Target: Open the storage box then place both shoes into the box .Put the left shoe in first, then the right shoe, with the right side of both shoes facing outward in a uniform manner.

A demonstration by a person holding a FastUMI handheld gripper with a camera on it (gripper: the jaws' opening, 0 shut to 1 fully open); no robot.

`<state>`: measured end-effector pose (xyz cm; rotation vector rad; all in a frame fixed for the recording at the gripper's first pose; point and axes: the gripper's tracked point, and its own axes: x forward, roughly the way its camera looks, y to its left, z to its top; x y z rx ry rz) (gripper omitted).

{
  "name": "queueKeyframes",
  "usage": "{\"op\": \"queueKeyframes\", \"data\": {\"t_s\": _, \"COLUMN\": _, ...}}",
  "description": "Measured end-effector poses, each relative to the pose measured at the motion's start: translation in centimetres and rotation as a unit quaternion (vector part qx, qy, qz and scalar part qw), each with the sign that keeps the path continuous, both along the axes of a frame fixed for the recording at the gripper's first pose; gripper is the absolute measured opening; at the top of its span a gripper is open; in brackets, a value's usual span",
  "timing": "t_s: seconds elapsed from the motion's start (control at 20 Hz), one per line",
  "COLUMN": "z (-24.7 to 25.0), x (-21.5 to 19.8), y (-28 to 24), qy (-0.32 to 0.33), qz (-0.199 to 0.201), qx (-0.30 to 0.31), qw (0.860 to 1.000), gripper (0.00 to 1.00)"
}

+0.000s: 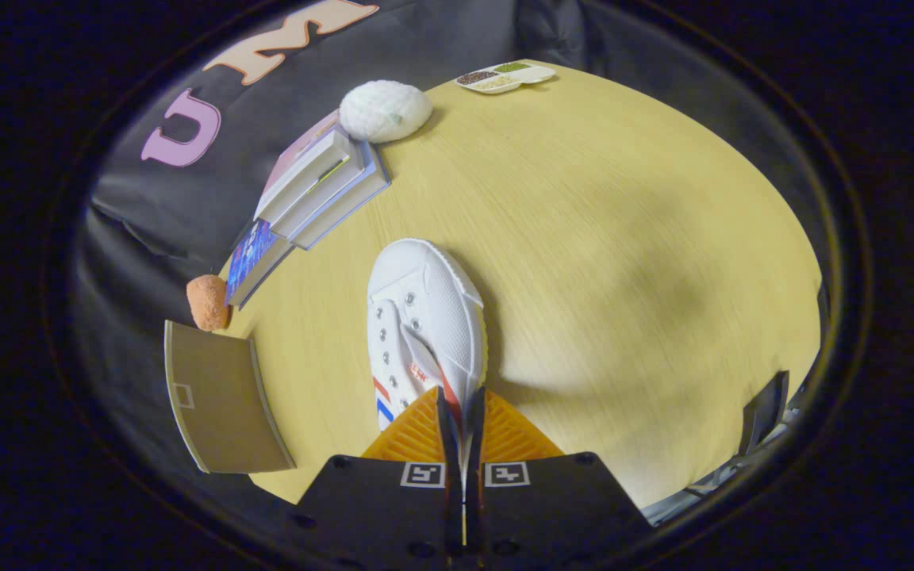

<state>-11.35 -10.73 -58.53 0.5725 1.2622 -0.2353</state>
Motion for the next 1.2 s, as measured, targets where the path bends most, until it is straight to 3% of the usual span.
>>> {"op": "queueKeyframes", "data": {"t_s": 0.25, "z": 1.6, "x": 1.0, "y": 5.6, "qy": -0.005, "qz": -0.039, "qx": 0.111, "qw": 0.993, "gripper": 0.04}}
{"op": "queueKeyframes", "data": {"t_s": 0.4, "z": 4.9, "x": 2.5, "y": 10.2, "qy": -0.022, "qz": -0.026, "qx": 0.156, "qw": 0.987, "gripper": 0.04}}
{"op": "queueKeyframes", "data": {"t_s": 0.85, "z": 19.2, "x": 9.2, "y": 30.1, "qy": -0.116, "qz": 0.132, "qx": 0.257, "qw": 0.95, "gripper": 0.03}}
{"op": "queueKeyframes", "data": {"t_s": 1.0, "z": 19.0, "x": 8.8, "y": 34.5, "qy": -0.113, "qz": 0.167, "qx": 0.248, "qw": 0.948, "gripper": 0.04}}
{"op": "queueKeyframes", "data": {"t_s": 1.2, "z": 15.3, "x": 8.3, "y": 36.5, "qy": -0.097, "qz": 0.181, "qx": 0.19, "qw": 0.96, "gripper": 0.08}}
